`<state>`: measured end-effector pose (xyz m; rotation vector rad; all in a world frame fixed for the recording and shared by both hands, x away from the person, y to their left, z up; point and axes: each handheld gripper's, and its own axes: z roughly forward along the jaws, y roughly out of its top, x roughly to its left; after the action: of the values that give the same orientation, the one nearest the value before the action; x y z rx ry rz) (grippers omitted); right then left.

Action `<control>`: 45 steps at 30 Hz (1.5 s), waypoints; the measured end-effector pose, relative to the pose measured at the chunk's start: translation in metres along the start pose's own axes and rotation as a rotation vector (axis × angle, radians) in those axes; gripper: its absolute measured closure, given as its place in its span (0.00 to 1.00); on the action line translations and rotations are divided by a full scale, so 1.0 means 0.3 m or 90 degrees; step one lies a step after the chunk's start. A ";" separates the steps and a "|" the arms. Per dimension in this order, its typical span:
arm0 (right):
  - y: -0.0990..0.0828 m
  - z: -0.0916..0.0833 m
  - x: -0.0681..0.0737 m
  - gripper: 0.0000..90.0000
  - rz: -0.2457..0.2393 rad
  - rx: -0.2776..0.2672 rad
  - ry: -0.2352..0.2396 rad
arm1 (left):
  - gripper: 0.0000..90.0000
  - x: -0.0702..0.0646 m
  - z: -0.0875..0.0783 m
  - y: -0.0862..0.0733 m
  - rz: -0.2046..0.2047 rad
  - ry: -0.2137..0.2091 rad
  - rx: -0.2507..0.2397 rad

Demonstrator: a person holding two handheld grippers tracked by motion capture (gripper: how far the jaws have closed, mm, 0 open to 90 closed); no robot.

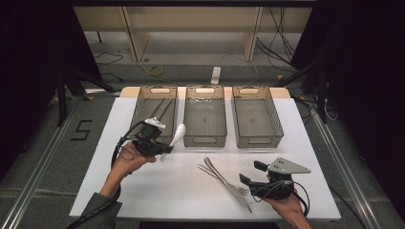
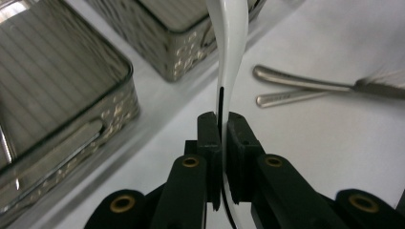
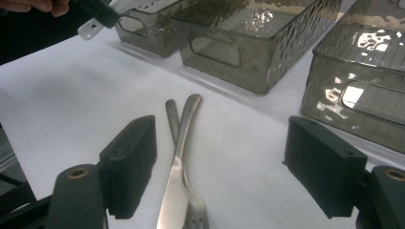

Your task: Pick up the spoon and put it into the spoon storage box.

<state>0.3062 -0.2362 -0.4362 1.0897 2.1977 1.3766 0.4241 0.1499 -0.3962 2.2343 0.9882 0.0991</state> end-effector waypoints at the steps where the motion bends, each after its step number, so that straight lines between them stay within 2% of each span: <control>1: 0.000 0.000 -0.001 0.30 0.002 0.001 -0.001 | 0.95 0.000 0.000 0.012 0.001 0.003 -0.003; 4: 0.000 -0.001 -0.003 0.30 0.005 0.001 -0.001 | 0.95 0.001 0.010 0.049 0.000 0.013 -0.013; 6: 0.000 -0.002 -0.004 0.30 0.004 0.000 -0.002 | 0.95 0.008 0.018 0.071 -0.001 0.010 -0.017; 9: 0.000 -0.003 -0.004 0.30 0.005 -0.001 -0.002 | 0.95 0.017 0.031 0.098 -0.004 0.025 -0.022; 14: 0.000 -0.003 -0.005 0.30 0.005 -0.001 0.000 | 0.95 0.028 0.039 0.146 -0.007 0.028 -0.046; 17: 0.000 -0.003 -0.004 0.30 0.005 -0.001 0.001 | 0.95 0.029 0.049 0.176 -0.003 0.034 -0.044; 20: 0.000 -0.003 -0.003 0.30 0.005 -0.001 0.001 | 0.95 0.039 0.065 0.201 -0.010 0.032 -0.048; 23: 0.000 -0.003 -0.004 0.30 0.005 -0.001 0.001 | 0.95 0.053 0.083 0.220 -0.017 0.041 -0.052; 35: -0.001 -0.003 -0.008 0.30 0.006 -0.003 0.002 | 0.95 0.097 0.155 0.273 -0.047 0.044 -0.065; 42: -0.001 -0.004 -0.009 0.30 0.008 -0.004 0.003 | 0.95 0.080 0.198 0.321 -0.056 0.034 -0.071; 45: -0.001 -0.007 -0.010 0.30 0.009 -0.004 0.004 | 0.94 0.078 0.219 0.331 -0.057 0.041 -0.067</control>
<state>0.3068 -0.2398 -0.4360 1.1029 2.1929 1.3929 0.5242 0.0816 -0.3897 2.0994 1.0901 0.1800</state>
